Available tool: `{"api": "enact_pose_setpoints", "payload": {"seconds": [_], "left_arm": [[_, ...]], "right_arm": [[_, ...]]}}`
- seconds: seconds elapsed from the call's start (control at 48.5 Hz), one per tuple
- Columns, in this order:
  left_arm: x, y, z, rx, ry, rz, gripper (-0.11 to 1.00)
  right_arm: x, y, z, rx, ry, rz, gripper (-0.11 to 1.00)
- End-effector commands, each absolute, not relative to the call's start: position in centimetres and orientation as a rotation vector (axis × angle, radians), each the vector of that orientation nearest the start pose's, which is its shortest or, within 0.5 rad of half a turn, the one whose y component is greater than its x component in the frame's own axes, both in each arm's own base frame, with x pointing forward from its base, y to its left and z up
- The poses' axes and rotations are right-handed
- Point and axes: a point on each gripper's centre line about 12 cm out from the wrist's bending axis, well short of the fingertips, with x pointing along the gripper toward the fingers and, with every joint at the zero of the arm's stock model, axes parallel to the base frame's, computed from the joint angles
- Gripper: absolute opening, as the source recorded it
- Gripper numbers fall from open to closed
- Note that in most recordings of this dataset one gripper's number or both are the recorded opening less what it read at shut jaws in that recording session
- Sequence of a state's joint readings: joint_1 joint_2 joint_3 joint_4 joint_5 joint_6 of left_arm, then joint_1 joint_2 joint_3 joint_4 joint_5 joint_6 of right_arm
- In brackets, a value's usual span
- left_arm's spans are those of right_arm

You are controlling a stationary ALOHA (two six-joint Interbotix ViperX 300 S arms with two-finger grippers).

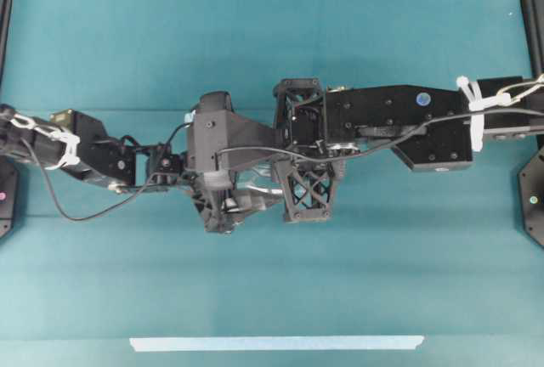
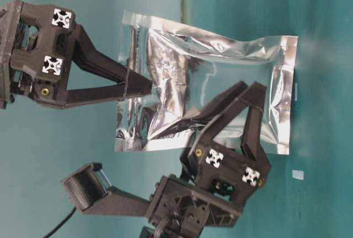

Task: Hand over the silver zip bag and make it stand upright.
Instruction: 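Move the left gripper under the bag's lower edge and close it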

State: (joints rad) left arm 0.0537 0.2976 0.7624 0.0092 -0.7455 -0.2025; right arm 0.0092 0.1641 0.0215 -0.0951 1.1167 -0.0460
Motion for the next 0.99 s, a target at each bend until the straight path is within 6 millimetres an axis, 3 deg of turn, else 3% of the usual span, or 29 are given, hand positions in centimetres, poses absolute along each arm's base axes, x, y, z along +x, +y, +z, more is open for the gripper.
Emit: {"api": "enact_pose_setpoints", "payload": {"seconds": [0.0,0.206,0.268,0.413,0.454,0.969], "left_arm": [[40.90,2.06,10.56,-0.206,0.277,0.073,0.92],[40.87,1.98,10.41,-0.206,0.286,0.072,0.86],[40.92,1.99,10.47,-0.197,0.283,0.070,0.75],[40.82,1.98,10.22,-0.185,0.290,0.069,0.35],[40.82,1.98,10.16,-0.185,0.291,0.069,0.30],[40.71,1.91,9.74,-0.149,0.316,0.064,0.30]], "right_arm": [[43.46,-0.71,24.99,-0.145,1.285,-0.007,0.02],[43.41,-0.77,24.88,-0.144,1.289,-0.008,0.02],[43.41,-0.77,24.88,-0.144,1.289,-0.008,0.02],[43.40,-0.70,24.75,-0.145,1.287,-0.006,0.02],[43.41,-0.70,24.64,-0.145,1.288,-0.006,0.02],[43.46,-0.78,24.54,-0.146,1.287,-0.007,0.02]]}}
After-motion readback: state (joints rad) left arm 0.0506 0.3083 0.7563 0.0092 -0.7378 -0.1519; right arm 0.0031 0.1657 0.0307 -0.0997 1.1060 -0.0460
